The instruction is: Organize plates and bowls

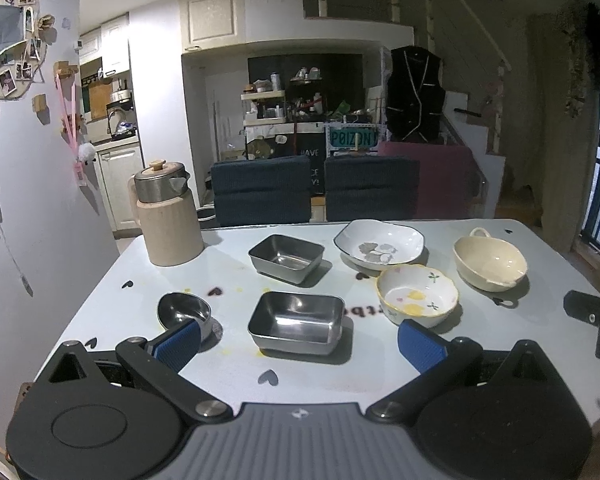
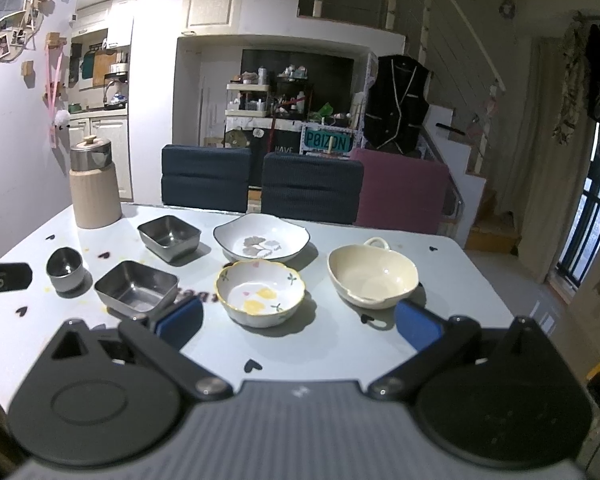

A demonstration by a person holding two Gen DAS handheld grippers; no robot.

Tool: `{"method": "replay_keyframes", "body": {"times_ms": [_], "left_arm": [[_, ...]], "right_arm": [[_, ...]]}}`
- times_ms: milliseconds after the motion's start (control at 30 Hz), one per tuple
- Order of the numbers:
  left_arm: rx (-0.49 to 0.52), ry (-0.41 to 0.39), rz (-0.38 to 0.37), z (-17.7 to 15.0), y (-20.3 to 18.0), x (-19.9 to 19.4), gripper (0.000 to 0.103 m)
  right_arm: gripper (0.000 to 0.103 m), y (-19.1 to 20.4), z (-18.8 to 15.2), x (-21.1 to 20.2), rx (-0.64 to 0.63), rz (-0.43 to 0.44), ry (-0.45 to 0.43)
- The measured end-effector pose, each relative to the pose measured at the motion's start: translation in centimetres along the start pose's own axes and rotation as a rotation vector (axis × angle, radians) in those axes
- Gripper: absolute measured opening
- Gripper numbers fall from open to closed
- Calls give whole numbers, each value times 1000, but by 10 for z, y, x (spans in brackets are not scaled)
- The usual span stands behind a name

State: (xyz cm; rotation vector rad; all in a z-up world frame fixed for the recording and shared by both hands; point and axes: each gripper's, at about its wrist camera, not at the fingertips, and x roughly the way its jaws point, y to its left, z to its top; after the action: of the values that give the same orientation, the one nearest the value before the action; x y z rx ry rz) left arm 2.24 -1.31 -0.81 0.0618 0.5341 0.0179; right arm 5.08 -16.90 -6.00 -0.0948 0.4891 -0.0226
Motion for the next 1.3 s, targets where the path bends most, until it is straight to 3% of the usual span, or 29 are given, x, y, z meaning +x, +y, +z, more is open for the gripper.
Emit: {"method": "replay_keyframes", "body": {"times_ms": [567, 800, 1133, 1300], "left_arm": [[94, -17, -44, 80, -1, 85, 103], [115, -22, -41, 104, 1, 141, 103], [141, -16, -69, 124, -5, 233, 103], [151, 24, -108, 133, -9, 282, 103]], "right_arm": [[103, -20, 61, 73, 43, 42, -36], [103, -28, 81, 127, 107, 52, -18], [103, -34, 84, 216, 160, 61, 58], [103, -31, 84, 260, 167, 63, 92]]}}
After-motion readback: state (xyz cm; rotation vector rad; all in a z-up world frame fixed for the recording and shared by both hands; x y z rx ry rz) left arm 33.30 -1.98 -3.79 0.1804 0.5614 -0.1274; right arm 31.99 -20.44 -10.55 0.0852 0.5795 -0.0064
